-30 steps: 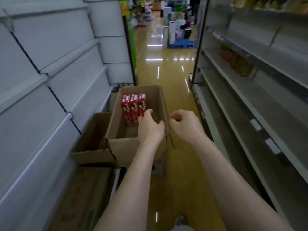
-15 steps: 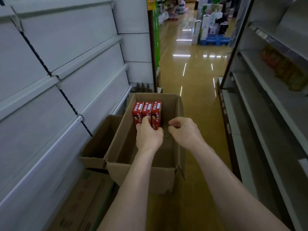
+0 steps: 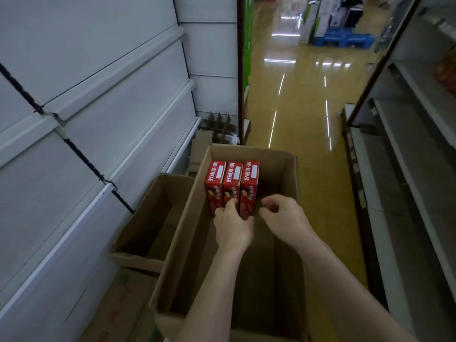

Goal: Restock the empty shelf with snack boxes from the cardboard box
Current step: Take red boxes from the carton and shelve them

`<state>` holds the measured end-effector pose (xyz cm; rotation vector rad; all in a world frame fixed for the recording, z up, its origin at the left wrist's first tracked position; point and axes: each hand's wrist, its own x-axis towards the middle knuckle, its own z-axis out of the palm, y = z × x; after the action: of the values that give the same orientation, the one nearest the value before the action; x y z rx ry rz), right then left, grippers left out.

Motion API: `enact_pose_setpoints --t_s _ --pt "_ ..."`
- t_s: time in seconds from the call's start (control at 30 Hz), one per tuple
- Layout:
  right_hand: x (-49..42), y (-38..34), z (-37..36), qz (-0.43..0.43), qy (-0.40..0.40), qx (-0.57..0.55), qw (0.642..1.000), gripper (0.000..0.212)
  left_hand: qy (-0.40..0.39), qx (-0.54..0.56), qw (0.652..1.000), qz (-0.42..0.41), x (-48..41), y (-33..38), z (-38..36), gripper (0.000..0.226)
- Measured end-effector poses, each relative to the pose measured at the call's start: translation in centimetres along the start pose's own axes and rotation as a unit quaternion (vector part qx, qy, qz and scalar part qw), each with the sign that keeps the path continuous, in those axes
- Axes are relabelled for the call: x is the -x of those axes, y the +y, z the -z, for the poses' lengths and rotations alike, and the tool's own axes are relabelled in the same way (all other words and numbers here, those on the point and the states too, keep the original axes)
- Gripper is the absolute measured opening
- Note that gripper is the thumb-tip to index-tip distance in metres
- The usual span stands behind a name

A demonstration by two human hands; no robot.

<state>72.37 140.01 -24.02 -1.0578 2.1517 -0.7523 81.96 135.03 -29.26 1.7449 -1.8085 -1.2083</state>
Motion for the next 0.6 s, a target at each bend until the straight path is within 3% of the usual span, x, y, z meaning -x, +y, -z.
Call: enact_pose_setpoints --t_s 0.3,0.47,0.6 --pt "-14.0 0.5 -4.5 -0.064 -0.018 0.038 0.997 0.046 -0.065 -0.038 0.997 0.022 -12.6 -1.4 -2.3 0.051" --pt "-19.7 1.4 -6.5 -0.096 -0.031 0.072 0.992 0.053 -0.159 0.063 0.985 0.035 -16.5 -1.1 -4.6 0.033" --pt "-23.2 2.0 -8.2 -0.114 -0.040 0.095 0.988 0.053 -0.183 0.100 0.977 0.037 -18.8 -1.5 -6.4 0.047"
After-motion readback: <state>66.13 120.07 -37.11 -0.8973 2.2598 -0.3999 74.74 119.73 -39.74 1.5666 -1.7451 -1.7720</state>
